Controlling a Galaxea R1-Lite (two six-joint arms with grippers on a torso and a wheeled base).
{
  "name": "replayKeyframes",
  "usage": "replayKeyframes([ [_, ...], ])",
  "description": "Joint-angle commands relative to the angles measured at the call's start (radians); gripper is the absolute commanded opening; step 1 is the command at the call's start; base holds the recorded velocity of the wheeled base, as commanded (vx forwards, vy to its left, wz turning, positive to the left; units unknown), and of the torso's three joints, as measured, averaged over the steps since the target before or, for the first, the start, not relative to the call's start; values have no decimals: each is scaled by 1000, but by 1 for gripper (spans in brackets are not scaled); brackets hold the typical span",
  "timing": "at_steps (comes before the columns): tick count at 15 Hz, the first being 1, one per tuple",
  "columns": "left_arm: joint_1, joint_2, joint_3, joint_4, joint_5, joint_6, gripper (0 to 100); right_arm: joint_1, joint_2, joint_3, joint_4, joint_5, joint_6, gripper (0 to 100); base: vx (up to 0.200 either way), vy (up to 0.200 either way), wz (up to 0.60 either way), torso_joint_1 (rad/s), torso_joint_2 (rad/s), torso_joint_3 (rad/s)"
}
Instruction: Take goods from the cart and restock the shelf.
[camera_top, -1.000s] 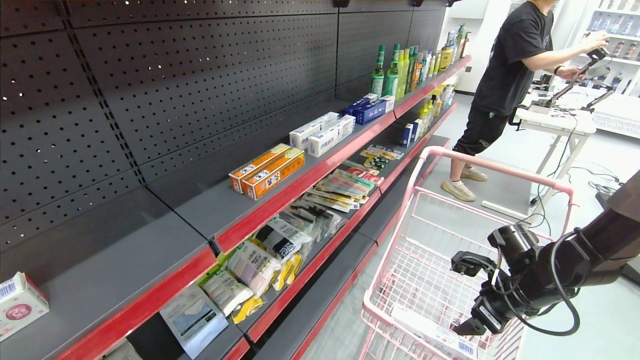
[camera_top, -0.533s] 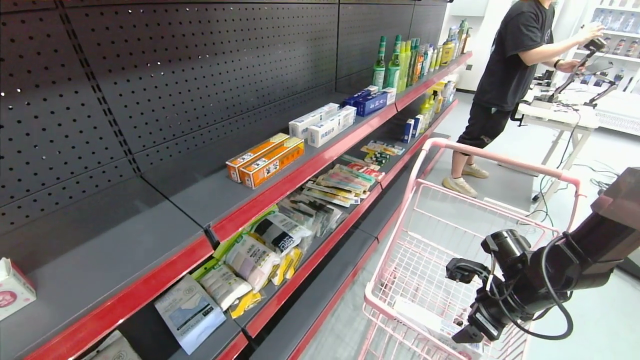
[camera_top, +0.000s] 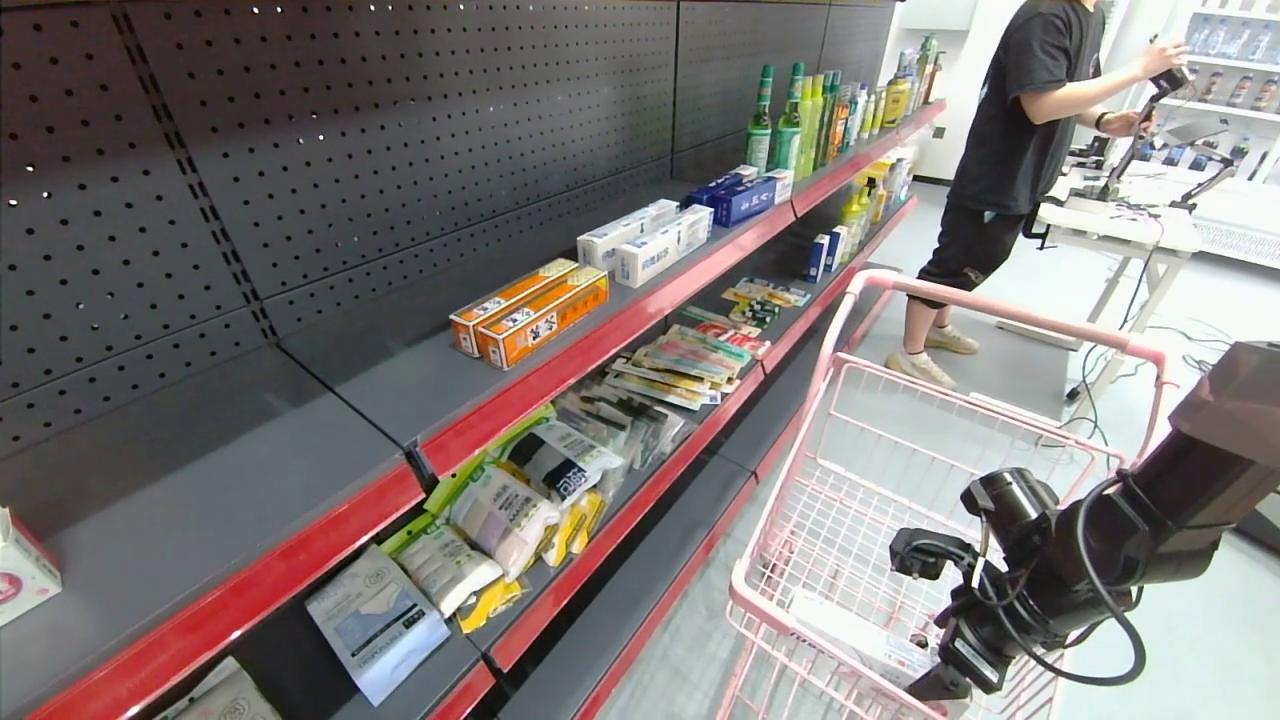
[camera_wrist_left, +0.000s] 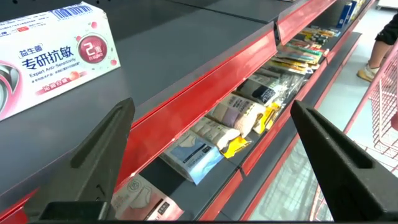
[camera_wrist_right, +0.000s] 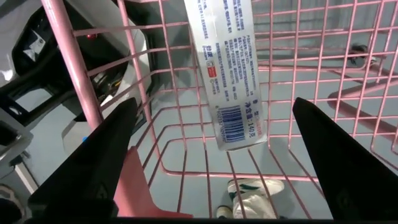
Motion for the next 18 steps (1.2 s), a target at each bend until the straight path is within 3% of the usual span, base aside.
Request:
replayKeyframes([
  [1,0,1,1,0,0,0,100,2,7,-3,0,0,0,100,0,0,0,0,0,0],
  [18,0,1,1,0,0,0,100,2,40,-13,-3,0,-61,100,0,0,0,0,0,0],
])
